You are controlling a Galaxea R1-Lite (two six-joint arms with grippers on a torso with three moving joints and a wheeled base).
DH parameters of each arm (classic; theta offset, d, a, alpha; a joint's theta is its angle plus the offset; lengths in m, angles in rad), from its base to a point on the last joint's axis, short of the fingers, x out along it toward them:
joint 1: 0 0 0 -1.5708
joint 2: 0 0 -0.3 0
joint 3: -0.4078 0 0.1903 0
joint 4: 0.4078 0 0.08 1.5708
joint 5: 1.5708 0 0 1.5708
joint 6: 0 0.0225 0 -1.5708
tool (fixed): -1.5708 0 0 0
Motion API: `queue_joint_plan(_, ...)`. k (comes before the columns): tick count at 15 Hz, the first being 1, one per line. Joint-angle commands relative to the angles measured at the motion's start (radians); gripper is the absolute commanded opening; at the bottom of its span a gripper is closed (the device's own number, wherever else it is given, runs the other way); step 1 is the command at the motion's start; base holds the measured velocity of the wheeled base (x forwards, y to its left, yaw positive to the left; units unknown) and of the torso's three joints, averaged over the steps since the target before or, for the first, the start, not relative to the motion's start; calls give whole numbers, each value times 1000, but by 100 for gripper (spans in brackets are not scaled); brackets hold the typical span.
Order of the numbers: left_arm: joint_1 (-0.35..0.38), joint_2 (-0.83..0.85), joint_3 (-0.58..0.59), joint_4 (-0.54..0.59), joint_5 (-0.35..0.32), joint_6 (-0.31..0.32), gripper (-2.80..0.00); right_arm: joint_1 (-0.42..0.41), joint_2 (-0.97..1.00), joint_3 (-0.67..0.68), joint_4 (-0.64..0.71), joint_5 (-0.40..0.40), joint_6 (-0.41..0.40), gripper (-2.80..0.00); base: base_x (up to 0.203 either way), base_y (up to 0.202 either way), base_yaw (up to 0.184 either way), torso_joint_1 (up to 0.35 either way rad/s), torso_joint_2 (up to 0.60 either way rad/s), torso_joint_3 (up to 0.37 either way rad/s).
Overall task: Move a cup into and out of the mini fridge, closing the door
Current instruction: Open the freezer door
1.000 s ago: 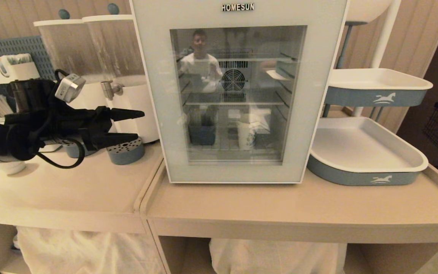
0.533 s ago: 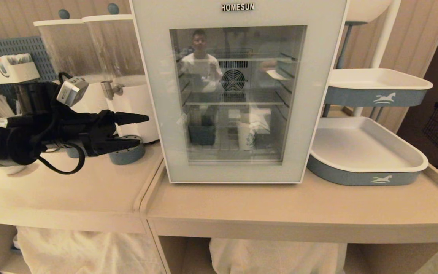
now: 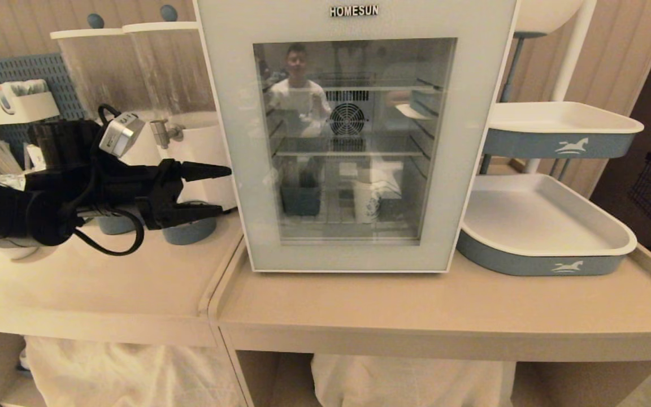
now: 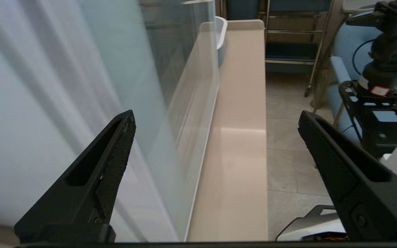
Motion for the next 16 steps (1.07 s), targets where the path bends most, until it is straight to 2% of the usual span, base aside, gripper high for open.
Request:
queue_joint_plan(1,3,3,6,-3,-10,2,0,0,1,0,0,0,0,-280,0,0,0,0,0,0)
queue_joint_plan(7,58,0,39,-25,-16,6,0,0,0,0,2,0,-1,-280,0,0,0,0,0,0)
queue_joint_plan(12,41,50,-37,-35,-7,-19,0,0,0,0,2,0,-4,-280,0,0,0,0,0,0)
queue_joint_plan(16,12,55,-47,-38,-3,-37,0,0,0,-1,3,0,-4,-280,0,0,0,0,0,0)
